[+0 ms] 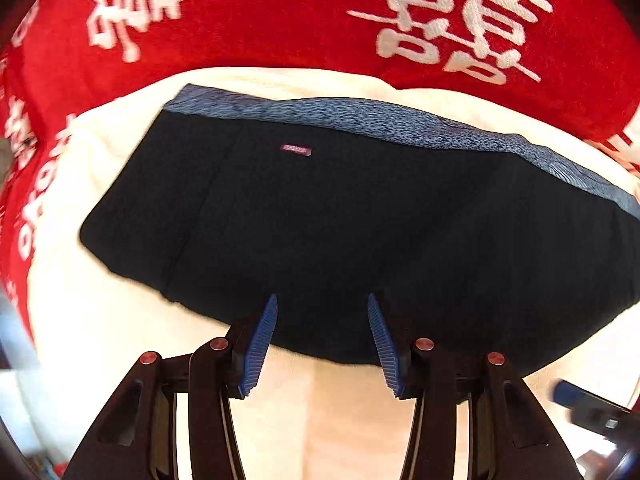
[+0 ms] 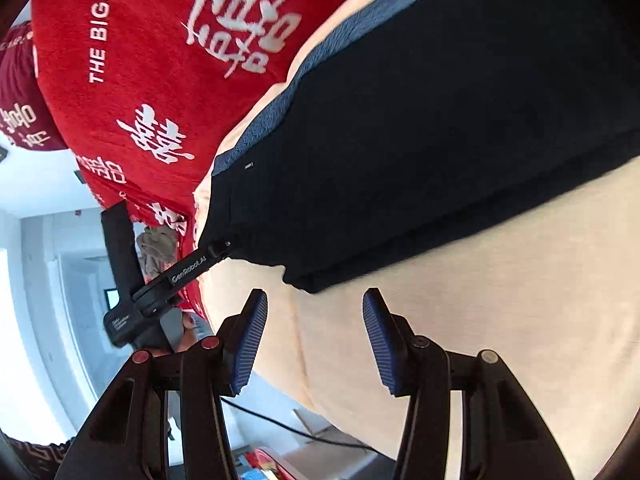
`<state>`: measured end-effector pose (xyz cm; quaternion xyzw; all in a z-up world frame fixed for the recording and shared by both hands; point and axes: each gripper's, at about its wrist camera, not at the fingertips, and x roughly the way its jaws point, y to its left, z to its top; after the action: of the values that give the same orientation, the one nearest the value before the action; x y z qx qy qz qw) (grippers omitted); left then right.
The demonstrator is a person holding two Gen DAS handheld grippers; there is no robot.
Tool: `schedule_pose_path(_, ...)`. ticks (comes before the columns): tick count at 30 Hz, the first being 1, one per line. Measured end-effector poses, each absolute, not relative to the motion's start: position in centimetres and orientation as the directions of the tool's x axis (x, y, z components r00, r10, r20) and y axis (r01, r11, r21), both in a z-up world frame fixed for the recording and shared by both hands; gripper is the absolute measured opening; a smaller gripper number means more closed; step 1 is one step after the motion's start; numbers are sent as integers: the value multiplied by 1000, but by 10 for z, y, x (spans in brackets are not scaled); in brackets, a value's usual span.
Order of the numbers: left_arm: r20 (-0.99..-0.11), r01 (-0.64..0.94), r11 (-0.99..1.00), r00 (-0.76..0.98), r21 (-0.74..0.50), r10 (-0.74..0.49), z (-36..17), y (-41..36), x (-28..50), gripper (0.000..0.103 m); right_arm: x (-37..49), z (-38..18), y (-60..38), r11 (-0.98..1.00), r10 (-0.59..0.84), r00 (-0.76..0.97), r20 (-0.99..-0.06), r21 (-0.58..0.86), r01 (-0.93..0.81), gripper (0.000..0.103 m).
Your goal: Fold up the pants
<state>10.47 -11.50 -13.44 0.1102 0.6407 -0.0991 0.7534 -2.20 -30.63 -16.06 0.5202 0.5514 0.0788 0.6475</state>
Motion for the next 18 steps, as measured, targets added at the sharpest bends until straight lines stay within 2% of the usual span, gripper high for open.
schedule_pose_path(7,-980,431,899,132,-79,-149,-144,-138,107,49,-13,-172,-295,380,632,462,-622,769,514,54)
schedule_pose_path(11,-979,477,873,114,-96,-170,-155,-154,102,49,-17,-185,-306,261,619,520,-589,778,571,54)
schedule_pose_path(13,-979,490,867,116,-90,-167,-158,-160,96,49,-17,-193,-313,195,614,534,-581,767,611,43)
schedule_pose_path(14,-979,496,864,113,-92,-170,-158,-163,94,49,-19,-195,-319,197,603,519,-606,743,639,16)
schedule_pose_path(15,-979,505,858,113,-92,-171,-158,-165,90,49,-19,-193,-320,209,603,506,-617,734,646,9)
schedule_pose_path(18,-979,552,829,105,-89,-174,-153,-169,77,49,-18,-164,-312,335,587,492,-643,746,576,9)
